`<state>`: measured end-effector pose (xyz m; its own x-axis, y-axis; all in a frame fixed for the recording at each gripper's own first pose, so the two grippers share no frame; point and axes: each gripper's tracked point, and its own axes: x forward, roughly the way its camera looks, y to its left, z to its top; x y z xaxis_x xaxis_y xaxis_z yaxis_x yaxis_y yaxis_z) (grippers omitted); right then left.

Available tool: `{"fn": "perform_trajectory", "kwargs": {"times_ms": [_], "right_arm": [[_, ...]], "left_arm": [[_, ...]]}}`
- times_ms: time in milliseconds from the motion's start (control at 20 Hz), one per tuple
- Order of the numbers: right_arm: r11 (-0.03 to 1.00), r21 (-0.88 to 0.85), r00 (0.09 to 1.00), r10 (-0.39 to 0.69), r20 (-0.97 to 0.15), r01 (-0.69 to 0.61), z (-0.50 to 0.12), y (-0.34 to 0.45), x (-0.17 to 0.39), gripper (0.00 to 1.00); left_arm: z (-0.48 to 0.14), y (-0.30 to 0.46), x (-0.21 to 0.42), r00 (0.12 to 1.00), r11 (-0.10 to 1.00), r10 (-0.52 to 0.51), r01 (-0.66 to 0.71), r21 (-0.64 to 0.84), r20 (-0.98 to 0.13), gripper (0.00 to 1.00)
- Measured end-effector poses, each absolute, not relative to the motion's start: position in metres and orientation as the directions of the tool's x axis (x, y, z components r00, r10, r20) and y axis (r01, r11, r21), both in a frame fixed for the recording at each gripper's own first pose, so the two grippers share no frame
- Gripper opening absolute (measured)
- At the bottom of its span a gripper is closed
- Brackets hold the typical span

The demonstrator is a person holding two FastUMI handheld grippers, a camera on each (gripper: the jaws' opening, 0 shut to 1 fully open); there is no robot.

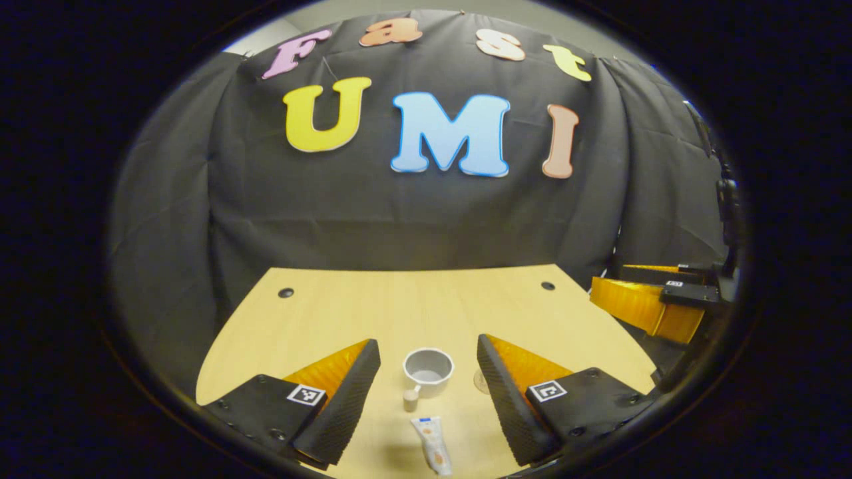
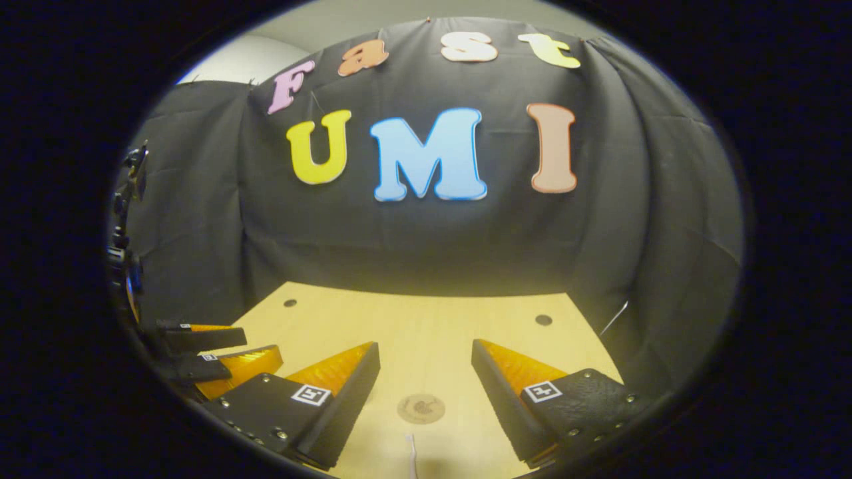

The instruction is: Put the toothbrush and toothpaste on the desktop into the cup, then pick up the cup and place it on the coaster on the desktop.

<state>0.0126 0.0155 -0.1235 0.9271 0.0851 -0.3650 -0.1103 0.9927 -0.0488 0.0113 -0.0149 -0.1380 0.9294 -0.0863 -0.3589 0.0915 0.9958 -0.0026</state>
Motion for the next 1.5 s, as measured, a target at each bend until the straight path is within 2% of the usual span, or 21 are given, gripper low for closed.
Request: {"fn": "perform_trajectory", "kwargs": {"times_ms": [250,550,800,1000,1400,1500], "right_arm": [[0.988,-0.047,0.836,0.097,-0.54,-0.144,-0.198,0.016,-0.008,0.9],[0.982,-0.048,0.698,0.095,-0.71,-0.181,-0.267,0.016,-0.033,0.9],[0.986,-0.008,0.543,0.086,-0.835,-0.167,-0.314,0.015,-0.061,0.9],[0.987,0.0,0.446,0.073,-0.892,-0.161,-0.35,0.013,-0.068,0.92],[0.984,-0.049,0.368,0.016,-0.93,-0.168,-0.382,0.007,-0.079,0.92],[0.983,-0.058,0.354,0.007,-0.935,-0.172,-0.388,0.007,-0.082,0.92]], "left_arm": [[-0.214,-0.016,0.001,0.868,0.993,-0.105,0.119,-0.003,-0.486,0.96],[-0.304,-0.012,-0.019,0.75,0.993,-0.111,0.112,-0.039,-0.652,0.96],[-0.361,-0.007,-0.033,0.64,0.994,-0.106,0.097,-0.057,-0.761,0.97],[-0.393,-0.004,-0.038,0.585,0.994,-0.095,0.098,-0.046,-0.806,0.97],[-0.438,-0.001,-0.043,0.498,0.996,-0.049,0.091,-0.005,-0.866,0.98],[-0.439,0.001,-0.042,0.499,0.995,-0.034,0.094,0.016,-0.866,0.97]]}}
